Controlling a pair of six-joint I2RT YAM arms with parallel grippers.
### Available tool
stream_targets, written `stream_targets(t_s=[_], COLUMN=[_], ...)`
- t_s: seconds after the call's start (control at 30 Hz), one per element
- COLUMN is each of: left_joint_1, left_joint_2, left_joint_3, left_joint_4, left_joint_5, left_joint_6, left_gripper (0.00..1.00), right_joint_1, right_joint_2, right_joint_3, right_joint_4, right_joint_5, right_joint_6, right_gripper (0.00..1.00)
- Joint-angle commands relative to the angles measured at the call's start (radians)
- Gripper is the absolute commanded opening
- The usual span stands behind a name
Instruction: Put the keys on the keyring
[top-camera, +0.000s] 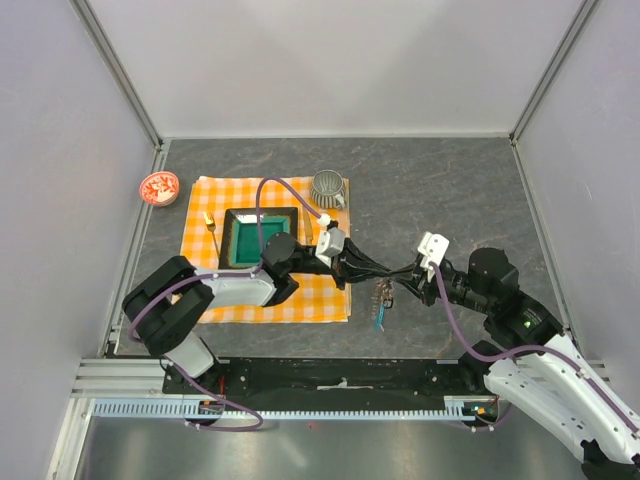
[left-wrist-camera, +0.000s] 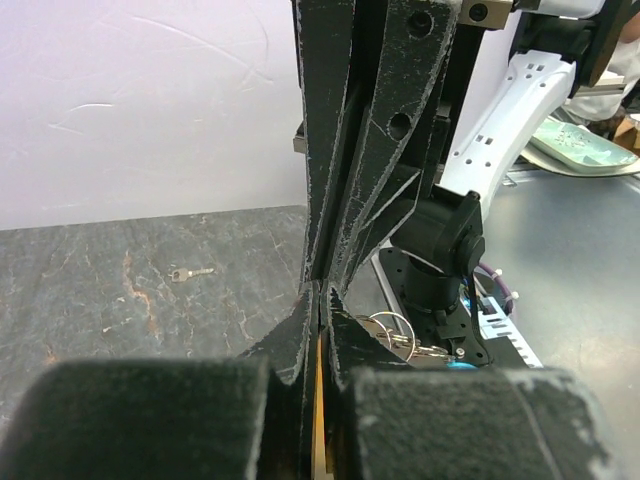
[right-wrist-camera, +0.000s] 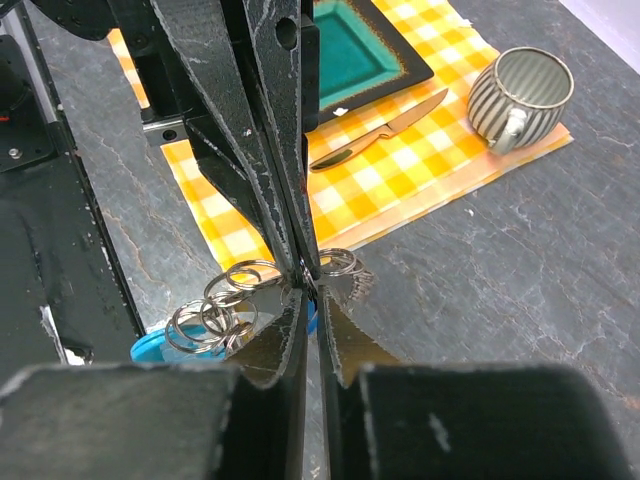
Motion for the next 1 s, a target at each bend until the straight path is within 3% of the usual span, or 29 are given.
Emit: stream_targets(t_s=[0.0, 0.17, 0.4, 0.73, 0.97], left_joint_1=[0.001, 0.011, 0.061, 0.178, 0.282], left_joint_2=[-0.04, -0.036, -0.017, 0.061, 0.153], left_joint_3=[0.001, -0.001, -0.016, 0.022, 0.137], left_joint_4=[0.381, 0.381, 0.381, 0.381, 0.38], left_joint_5=[0.038, 0.04, 0.041, 0.101, 0.198], left_joint_6=[-0.035, -0.043, -0.028, -0.043, -0.124], left_gripper=[0.02, 0.02, 0.05, 0.41, 0.5], right_joint_1=[-0.008, -0.008, -0.008, -0.01, -0.015], right_joint_2=[0.003, 0.023, 0.148, 0.438, 0.615], right_joint_3=[0.007, 0.025, 0.1, 0.33, 0.538], right_joint_4=[0.049, 0.043, 0.003, -0.146, -0.305], right_joint_5=[-0.051, -0.08, -0.067, 0.063, 0.15], right_joint_6=[-0.017, -0.034, -0.091, -0.255, -0.401], right_gripper=[0.09, 0.0, 0.0, 0.0, 0.0])
